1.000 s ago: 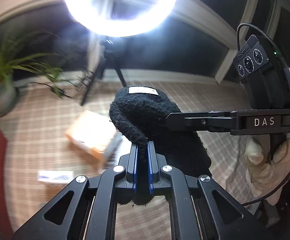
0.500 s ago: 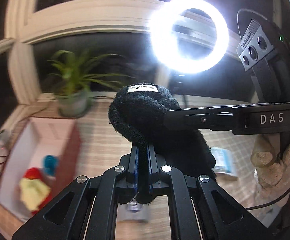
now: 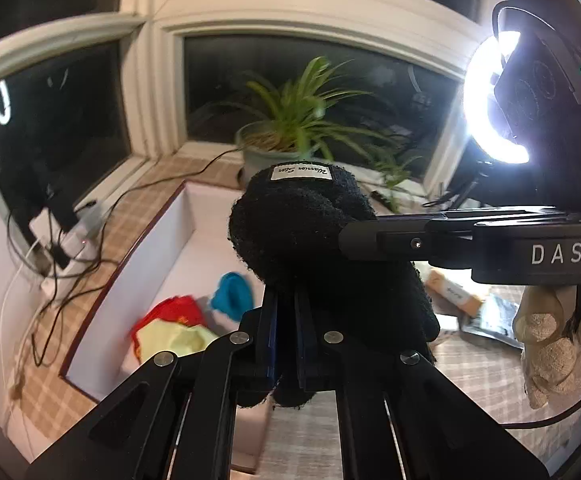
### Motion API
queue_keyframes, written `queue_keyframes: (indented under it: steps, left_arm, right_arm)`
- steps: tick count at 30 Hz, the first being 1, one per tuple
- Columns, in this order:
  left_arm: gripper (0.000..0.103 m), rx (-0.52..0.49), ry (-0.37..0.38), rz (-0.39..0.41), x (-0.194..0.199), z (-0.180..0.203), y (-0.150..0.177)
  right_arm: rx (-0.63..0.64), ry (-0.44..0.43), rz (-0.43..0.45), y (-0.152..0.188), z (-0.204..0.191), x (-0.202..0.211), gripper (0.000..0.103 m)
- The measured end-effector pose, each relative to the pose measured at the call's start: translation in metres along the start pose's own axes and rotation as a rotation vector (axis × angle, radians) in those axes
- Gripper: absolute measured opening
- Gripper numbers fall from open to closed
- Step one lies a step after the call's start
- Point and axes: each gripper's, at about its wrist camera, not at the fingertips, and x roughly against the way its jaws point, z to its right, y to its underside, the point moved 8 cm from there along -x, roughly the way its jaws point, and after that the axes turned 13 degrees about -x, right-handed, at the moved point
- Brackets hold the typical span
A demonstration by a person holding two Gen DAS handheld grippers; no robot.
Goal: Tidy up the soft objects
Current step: 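Lift the black glove with the left tool and carry it over the box, then open the left tool to drop the glove into the box, then move both tools toward the white mask bag on the floor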
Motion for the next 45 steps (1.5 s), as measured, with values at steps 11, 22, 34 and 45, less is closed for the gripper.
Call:
queue_keyframes:
  steps: [11,22,34,45]
  left_arm:
    - [0.006,0.076,-0.052,-0.062,-0.025,-0.04,0.022]
    - [0.011,0.087,-0.121,-0.089,-0.037,-0.065,0.028]
    - [0.045,0.143,-0.135,-0.048,-0.012,-0.068,0.028]
    - [0.08,0.163,-0.05,-0.002,0.019,-0.023,0.024]
  right_arm:
    - [0.024,0.025,-0.076,-0.005,-0.004,-0.067,0.016]
    - [0.012,0.038,-0.09,-0.015,-0.003,-0.093,0.038]
    - [-0.023,0.054,-0.042,-0.026,0.011,-0.076,0.051]
    - [0.034,0.059,0.032,-0.005,0.011,-0.025,0.054]
